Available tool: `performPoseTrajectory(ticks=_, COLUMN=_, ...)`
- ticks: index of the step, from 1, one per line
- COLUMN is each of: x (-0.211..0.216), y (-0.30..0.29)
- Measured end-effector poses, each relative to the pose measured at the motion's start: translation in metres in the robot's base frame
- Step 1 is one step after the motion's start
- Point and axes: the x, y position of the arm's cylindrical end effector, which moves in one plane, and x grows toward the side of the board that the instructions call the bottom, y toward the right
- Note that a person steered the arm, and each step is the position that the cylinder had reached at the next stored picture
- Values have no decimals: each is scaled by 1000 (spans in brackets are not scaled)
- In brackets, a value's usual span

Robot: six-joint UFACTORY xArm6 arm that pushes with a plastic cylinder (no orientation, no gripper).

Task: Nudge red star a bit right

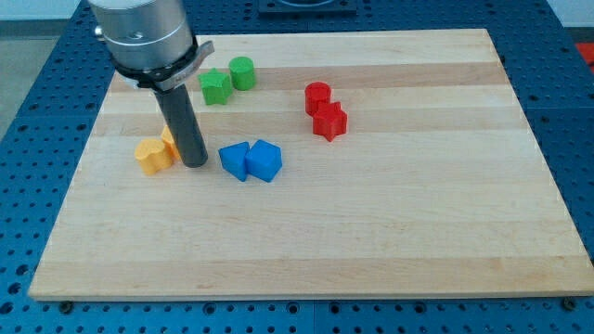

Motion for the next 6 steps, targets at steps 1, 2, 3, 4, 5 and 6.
performPoseTrajectory(ticks=1, x=0, y=14)
performPoseTrajectory(ticks=2, x=0, y=21)
performPoseTrajectory(ticks=3, x=0, y=31)
performPoseTrajectory(ticks=4, x=-2, y=37)
performPoseTrajectory(ticks=5, x=-25, y=39)
performPoseTrajectory(ticks=6, x=-40, y=57)
